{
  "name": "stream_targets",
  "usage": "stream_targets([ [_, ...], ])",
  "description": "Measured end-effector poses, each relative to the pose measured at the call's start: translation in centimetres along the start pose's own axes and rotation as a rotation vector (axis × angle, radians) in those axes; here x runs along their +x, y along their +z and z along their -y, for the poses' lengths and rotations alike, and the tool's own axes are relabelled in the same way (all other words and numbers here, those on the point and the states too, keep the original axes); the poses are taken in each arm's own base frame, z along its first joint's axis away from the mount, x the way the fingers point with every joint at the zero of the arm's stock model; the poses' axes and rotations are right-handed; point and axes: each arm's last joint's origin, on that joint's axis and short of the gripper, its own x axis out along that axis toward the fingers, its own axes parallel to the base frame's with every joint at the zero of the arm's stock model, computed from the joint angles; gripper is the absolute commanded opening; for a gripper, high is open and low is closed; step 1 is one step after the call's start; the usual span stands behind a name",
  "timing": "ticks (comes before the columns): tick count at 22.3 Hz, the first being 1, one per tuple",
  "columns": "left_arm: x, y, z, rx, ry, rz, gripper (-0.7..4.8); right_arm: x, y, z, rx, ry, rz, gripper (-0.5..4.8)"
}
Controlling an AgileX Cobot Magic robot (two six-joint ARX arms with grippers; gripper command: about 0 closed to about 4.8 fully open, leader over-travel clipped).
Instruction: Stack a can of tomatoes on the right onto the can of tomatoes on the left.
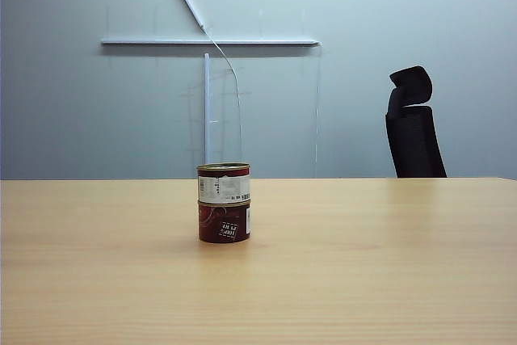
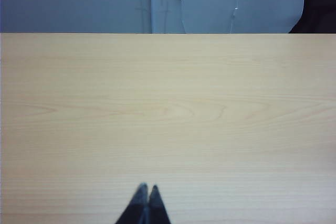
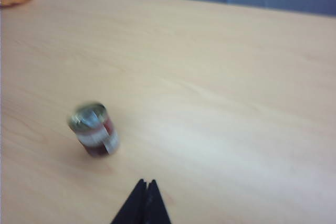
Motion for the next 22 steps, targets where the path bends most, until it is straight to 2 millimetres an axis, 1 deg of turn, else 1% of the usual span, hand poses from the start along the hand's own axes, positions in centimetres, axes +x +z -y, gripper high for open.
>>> stream_targets([
  [5,0.0,0.0,0.0,0.000,0.000,0.000,-0.04,0.1,-2.4,0.4,0.008,-0.014,-0.043,-0.09],
  [12,0.0,0.0,0.0,0.000,0.000,0.000,-0.04,0.2,-3.0,0.4,-0.001,-0.020,-0.085,-0.09],
  [22,0.0,0.0,0.0,0.000,0.000,0.000,-0.04,0.2,-2.9,0.4,-0.001,-0.027,-0.083,-0.09],
])
